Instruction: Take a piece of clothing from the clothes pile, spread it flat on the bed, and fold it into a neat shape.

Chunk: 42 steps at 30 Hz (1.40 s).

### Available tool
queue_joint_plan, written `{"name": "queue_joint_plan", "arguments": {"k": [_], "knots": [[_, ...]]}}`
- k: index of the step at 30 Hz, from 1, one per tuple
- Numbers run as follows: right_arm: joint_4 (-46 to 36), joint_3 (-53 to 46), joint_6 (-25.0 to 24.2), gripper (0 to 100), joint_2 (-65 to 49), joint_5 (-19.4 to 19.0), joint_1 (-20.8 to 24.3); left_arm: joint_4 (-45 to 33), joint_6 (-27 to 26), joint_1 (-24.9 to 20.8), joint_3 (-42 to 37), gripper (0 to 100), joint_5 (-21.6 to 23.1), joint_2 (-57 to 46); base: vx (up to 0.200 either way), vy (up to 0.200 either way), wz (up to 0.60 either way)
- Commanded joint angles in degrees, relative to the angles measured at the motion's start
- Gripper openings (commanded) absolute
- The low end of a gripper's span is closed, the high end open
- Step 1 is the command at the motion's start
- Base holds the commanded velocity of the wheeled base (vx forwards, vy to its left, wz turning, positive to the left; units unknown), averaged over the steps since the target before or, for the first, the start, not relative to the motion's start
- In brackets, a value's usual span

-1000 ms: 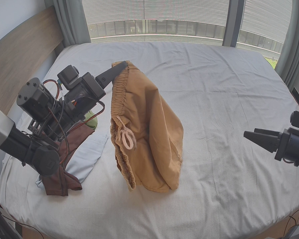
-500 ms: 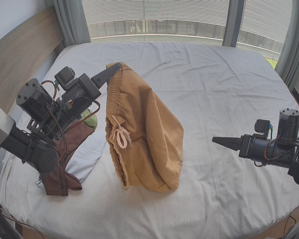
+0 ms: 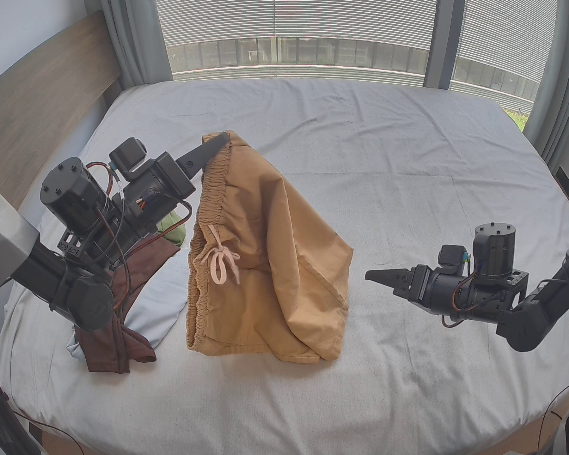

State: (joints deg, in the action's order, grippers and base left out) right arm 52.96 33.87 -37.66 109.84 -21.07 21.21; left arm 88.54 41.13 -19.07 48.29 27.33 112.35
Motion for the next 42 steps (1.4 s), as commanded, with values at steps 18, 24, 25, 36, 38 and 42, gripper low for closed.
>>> {"name": "queue_joint_plan", "arguments": {"k": [18,24,25,36,38,42], "knots": [[0.1,9.7,-3.7,100,16.5,-0.1,0.2,0.1,-0.1,0.3,-0.2,0,0.0,0.3,0.000,0.000,0.00],[0.2,11.8,-6.6,100,19.8,-0.2,0.3,0.1,-0.1,0.8,-0.3,0,0.0,0.7,0.000,0.000,0.00],[0.3,12.1,-7.0,100,20.5,-0.2,0.4,0.1,-0.1,0.8,-0.3,0,0.0,0.6,0.000,0.000,0.00],[5.2,15.4,-11.7,100,27.3,-0.3,1.1,0.1,-0.1,0.9,-0.3,0,0.0,0.8,0.000,0.000,0.00],[5.0,15.9,-12.2,100,27.3,-0.8,1.2,0.1,-0.1,1.1,-0.3,0,0.0,0.8,0.000,0.000,0.00],[4.2,17.6,-12.3,100,27.5,-0.8,2.1,0.1,-0.1,1.4,-0.3,0,0.0,0.8,0.000,0.000,0.00]]}}
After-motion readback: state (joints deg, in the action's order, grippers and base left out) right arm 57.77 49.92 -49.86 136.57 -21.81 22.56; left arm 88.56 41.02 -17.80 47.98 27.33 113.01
